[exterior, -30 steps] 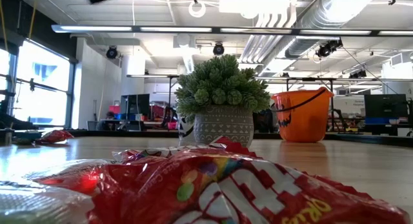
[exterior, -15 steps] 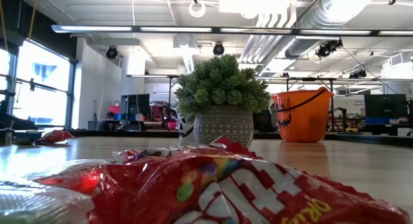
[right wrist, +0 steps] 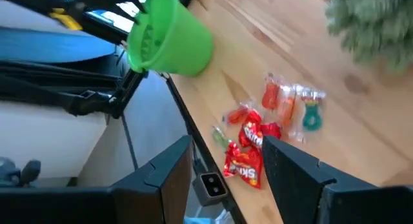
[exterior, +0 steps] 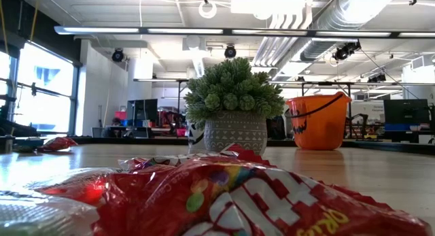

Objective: Sort candy
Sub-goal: Put the blue gummy into the green bucket

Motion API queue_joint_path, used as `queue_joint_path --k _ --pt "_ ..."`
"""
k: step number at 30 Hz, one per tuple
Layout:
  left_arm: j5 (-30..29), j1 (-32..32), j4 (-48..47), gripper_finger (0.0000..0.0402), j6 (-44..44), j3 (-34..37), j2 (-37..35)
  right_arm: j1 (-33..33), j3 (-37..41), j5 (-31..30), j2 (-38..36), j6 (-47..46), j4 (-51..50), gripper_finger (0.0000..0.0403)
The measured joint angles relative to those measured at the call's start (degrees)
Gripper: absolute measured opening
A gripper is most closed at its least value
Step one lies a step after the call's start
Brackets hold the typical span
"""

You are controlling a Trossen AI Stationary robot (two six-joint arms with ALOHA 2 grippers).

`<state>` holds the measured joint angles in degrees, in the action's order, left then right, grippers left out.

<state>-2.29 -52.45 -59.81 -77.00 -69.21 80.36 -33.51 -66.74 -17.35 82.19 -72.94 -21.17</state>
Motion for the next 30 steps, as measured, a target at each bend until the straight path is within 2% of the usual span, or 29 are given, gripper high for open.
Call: queue_joint_path --k 5,9,13,17,23,30 --pt "-1.6 1.2 7.5 0.0101 5.4 0.0 0.0 -1.0 0.0 1.6 4.9 -4.9 0.0 0.0184" --pt "-2.9 3.1 15.0 0.0099 15.7 0.0 0.0 -1.0 0.0 5.3 9.7 -6.1 0.0 0.0184" --pt "-6.2 6.1 20.1 0.0098 26.5 0.0 0.0 -0.1 0.1 6.1 14.5 -6.2 0.9 0.0184" --pt "-9.6 9.0 21.7 0.0097 30.3 0.0 0.0 1.8 0.1 14.1 18.7 -8.0 5.5 0.0184" --pt "-11.6 12.3 21.6 0.0097 30.8 0.0 0.0 3.4 0.1 15.3 23.0 1.3 9.6 0.0184" --pt "-11.6 14.3 21.9 0.0097 34.3 0.0 0.0 6.0 0.1 11.0 26.9 11.5 7.6 0.0184"
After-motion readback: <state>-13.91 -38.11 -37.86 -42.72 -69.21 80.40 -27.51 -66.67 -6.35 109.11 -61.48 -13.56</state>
